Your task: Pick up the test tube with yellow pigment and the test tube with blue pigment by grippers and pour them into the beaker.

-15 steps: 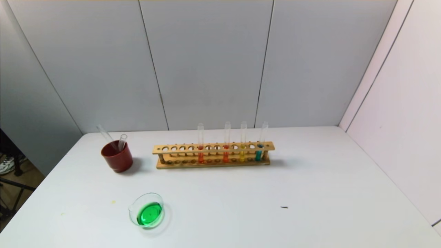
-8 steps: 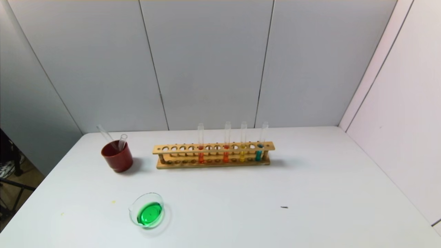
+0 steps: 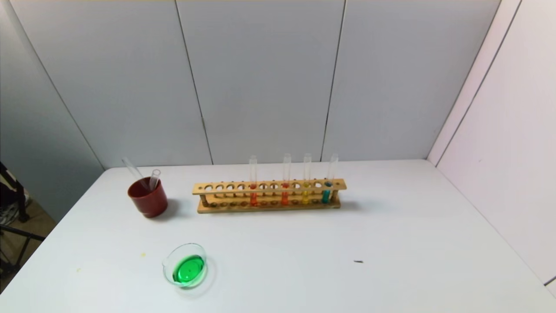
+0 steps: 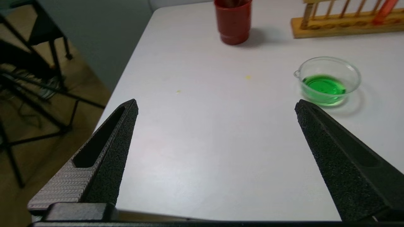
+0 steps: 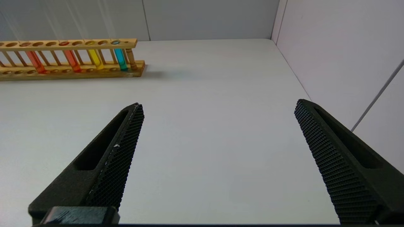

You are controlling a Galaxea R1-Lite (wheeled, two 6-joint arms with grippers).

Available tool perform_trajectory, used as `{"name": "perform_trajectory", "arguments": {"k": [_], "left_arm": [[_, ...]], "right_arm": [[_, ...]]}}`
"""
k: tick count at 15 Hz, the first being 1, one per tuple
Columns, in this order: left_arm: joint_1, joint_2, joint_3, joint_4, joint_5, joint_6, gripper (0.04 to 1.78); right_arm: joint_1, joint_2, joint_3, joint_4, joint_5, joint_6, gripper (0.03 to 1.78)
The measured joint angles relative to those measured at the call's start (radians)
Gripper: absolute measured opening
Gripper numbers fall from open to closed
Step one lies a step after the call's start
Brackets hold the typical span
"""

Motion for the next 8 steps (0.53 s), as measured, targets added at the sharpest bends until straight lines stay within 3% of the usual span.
{"name": "perform_trajectory", "arguments": {"k": [3,8], "left_arm": [[0.000,-0.017,0.119,-0.210,-0.178,-0.026,1.75],[0.000,-0.021,0.141,-0.222,-0.164,-0.100,1.75]], "right_arm": [[0.001,0.000,0.000,0.000,0.000,0.000,1.74],[0.000,0.000,0.000,0.000,0.000,0.000,1.74]]}}
